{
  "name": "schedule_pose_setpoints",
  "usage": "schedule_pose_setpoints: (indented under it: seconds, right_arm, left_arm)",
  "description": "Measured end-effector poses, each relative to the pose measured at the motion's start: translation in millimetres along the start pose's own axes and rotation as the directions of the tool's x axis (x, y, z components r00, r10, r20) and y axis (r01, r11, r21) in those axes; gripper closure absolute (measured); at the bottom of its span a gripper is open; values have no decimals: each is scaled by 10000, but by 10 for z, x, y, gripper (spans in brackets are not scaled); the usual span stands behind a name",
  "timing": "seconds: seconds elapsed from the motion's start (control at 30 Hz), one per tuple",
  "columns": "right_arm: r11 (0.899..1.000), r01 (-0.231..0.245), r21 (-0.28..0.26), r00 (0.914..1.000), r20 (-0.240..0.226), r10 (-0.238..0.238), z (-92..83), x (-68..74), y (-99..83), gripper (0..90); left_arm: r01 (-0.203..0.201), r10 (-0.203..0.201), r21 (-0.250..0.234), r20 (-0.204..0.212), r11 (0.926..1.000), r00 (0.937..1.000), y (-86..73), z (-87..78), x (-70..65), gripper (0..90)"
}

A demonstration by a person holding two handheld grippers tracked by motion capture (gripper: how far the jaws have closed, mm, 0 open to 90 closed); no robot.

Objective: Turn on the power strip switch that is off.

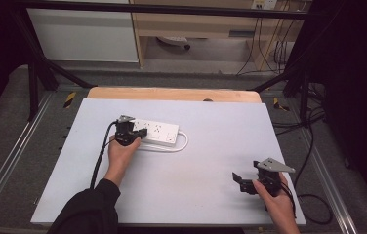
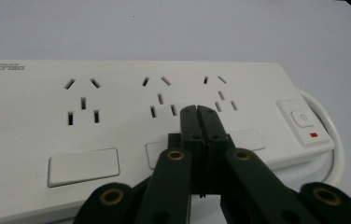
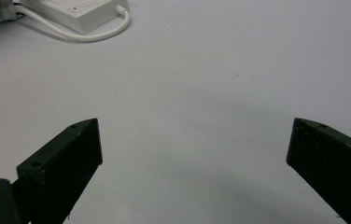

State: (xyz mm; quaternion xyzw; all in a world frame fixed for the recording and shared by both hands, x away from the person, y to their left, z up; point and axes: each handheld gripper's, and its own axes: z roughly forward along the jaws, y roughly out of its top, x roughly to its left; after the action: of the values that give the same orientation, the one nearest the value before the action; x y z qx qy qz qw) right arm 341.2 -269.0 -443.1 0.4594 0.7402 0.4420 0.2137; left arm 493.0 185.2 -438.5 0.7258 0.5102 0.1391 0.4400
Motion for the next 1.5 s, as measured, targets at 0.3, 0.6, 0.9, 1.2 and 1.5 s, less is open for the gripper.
schedule_pose_setpoints:
  seconds: [0.3,0.6,0.9,1.2,1.5]
  right_arm:
    - [10000,1,15,10000,-19,-1,2,1,-1,38]
    - [10000,-2,39,10000,-34,2,4,5,-1,38]
    - [10000,28,47,10000,-41,-28,8,4,-2,38]
    - [10000,30,68,10000,-60,-30,8,7,-2,38]
    - [10000,19,50,10000,-68,-18,6,4,-2,38]
  left_arm:
    - [40,-40,6,16,10000,10000,1,0,3,900]
    - [12,-12,1,-29,10000,10000,0,1,-4,900]
    - [-103,103,5,-135,9999,9999,-6,4,-23,900]
    - [-31,30,27,103,10000,9999,-20,52,-70,900]
    - [144,-144,-1,214,9999,9997,-21,51,-47,900]
